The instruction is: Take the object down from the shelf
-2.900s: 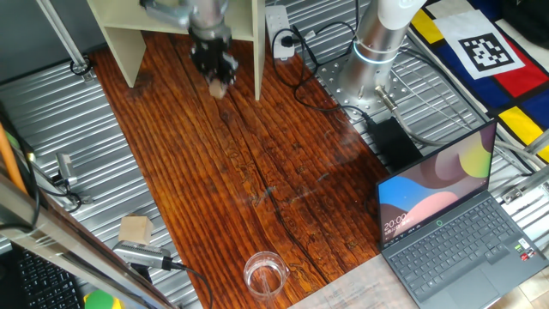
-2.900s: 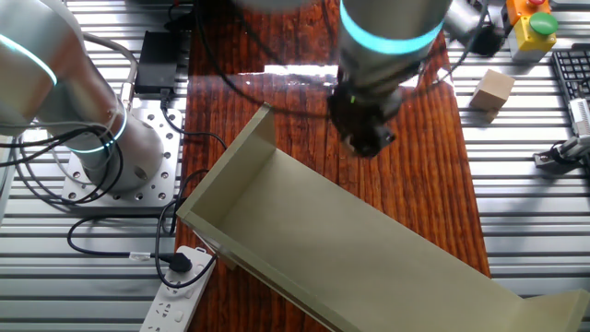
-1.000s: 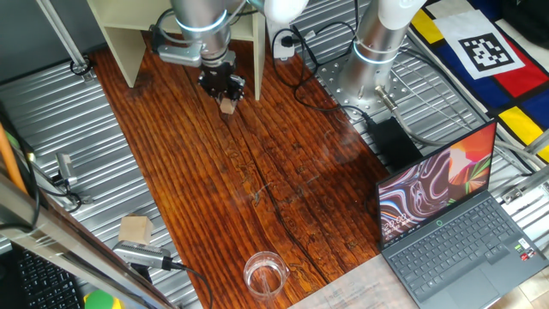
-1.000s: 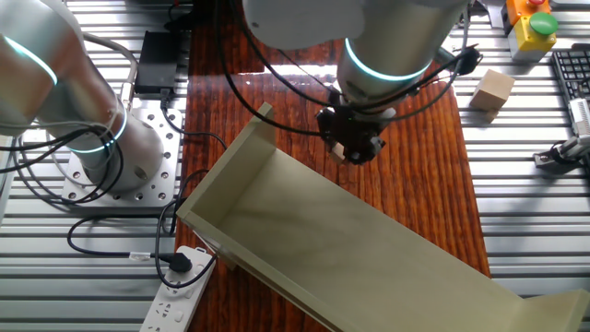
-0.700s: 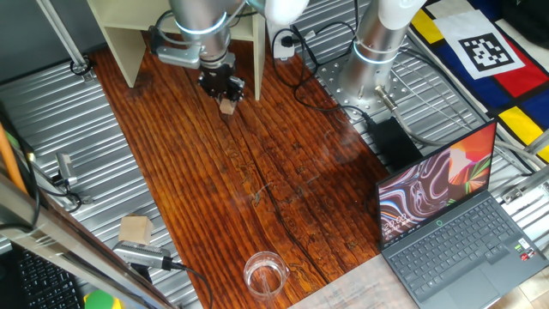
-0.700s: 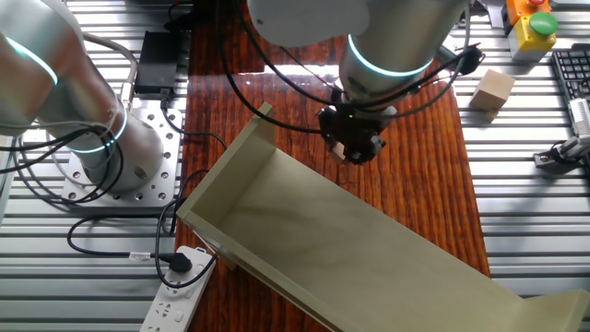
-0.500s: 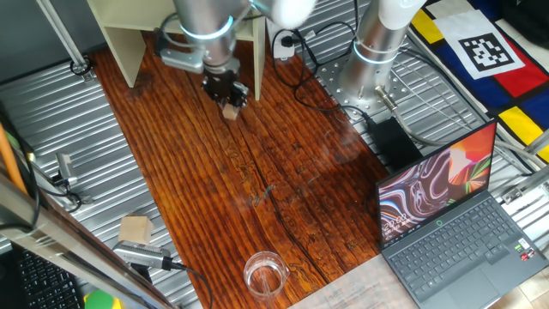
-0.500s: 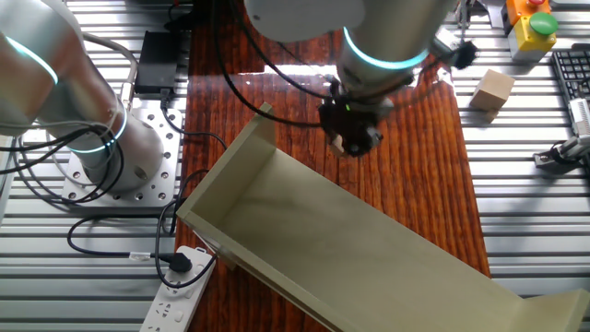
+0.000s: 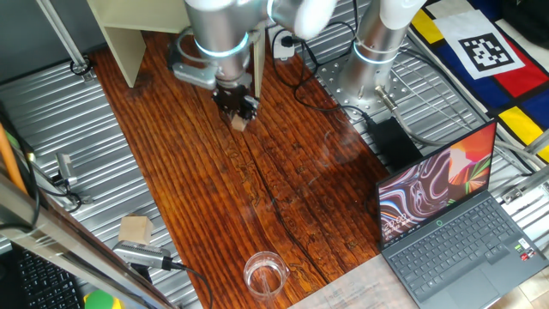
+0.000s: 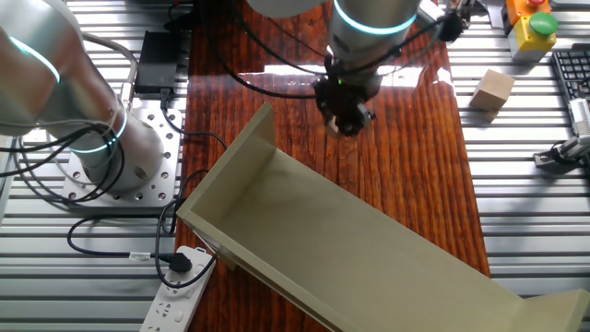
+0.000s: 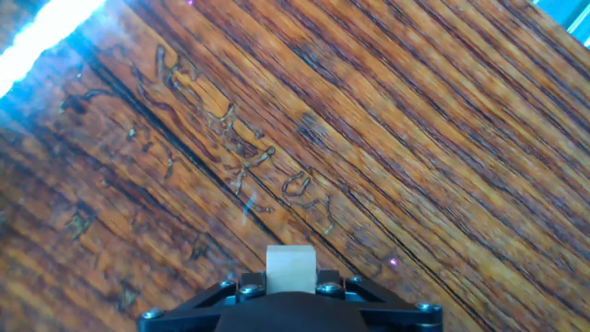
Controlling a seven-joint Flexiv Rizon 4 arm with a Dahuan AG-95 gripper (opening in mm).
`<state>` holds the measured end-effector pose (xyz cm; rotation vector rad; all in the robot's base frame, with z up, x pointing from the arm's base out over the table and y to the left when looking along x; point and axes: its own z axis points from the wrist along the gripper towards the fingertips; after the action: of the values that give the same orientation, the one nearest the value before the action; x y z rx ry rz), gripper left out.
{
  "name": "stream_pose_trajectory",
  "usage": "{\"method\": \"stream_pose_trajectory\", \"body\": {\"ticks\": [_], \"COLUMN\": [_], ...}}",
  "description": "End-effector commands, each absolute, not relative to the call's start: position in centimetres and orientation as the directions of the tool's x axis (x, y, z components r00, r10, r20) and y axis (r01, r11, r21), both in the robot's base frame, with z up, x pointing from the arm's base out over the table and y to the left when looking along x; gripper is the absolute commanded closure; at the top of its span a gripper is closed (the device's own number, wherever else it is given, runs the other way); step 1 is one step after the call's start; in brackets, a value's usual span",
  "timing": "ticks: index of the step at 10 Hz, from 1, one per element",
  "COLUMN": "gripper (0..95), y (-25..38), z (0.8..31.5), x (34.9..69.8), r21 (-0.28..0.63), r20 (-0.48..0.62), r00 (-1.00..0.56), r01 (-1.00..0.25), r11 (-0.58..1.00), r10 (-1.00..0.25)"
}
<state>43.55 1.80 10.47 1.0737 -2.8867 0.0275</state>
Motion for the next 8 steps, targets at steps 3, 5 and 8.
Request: {"method": "stream_pose_trajectory", "body": {"ticks": [3, 5, 8], "gripper": [95.0, 95.0, 95.0], "y": [0.5, 0.8, 1.4], "z": [6.6, 5.7, 4.3], "x": [45.0, 45.0, 45.0], "r21": [0.010, -0.003, -0.018], "r20": [0.030, 0.016, 0.001], "r00": [-0.774, -0.782, -0.781], "r01": [-0.633, -0.623, -0.624], "r11": [0.774, 0.782, 0.781], "r10": [-0.633, -0.623, -0.624]}}
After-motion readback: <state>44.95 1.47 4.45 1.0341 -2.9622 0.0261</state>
